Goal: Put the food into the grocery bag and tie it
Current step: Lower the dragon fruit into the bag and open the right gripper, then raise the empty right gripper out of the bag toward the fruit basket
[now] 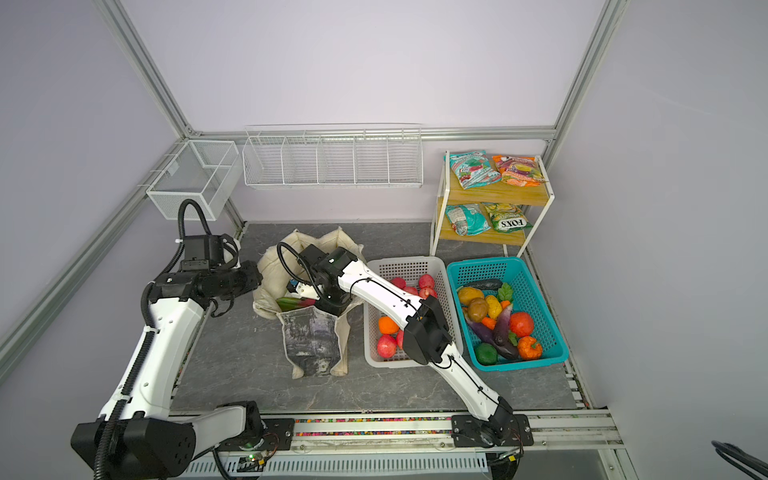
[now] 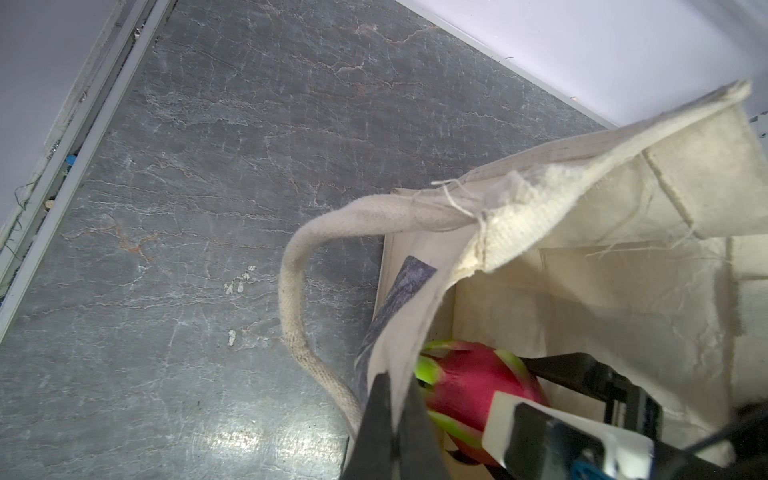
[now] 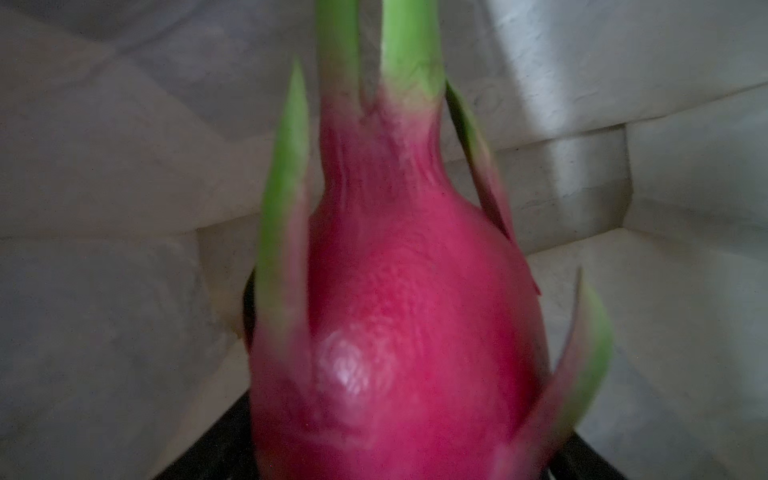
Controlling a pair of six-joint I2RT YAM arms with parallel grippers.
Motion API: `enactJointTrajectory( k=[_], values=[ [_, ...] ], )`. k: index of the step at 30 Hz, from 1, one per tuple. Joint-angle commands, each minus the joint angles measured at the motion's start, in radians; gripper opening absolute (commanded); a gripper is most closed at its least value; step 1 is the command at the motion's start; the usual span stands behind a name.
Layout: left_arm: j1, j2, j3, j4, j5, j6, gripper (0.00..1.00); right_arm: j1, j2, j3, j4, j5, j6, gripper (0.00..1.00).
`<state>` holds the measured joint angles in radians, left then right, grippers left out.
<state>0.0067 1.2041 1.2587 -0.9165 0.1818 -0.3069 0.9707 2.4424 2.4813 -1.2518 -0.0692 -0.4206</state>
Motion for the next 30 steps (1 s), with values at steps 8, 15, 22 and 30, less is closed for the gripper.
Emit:
enactJointTrajectory(
  k=[8,15,22,30],
  values=[
    [0.007,-0.007,0.002,0.026,0.013,-0.011,0.00,0.023,0.002,-0.035,0.044,0.013,-0.010,0.90],
    [0.009,-0.010,0.002,0.018,0.010,-0.004,0.00,0.028,-0.005,-0.048,0.071,0.040,0.020,0.88],
    [0.009,-0.012,0.005,0.011,0.007,0.002,0.00,0.033,-0.061,-0.048,0.084,0.049,0.041,0.88],
    [0.010,-0.023,-0.013,0.002,0.002,0.006,0.00,0.050,-0.157,0.012,0.056,0.133,0.096,0.88]
  ],
)
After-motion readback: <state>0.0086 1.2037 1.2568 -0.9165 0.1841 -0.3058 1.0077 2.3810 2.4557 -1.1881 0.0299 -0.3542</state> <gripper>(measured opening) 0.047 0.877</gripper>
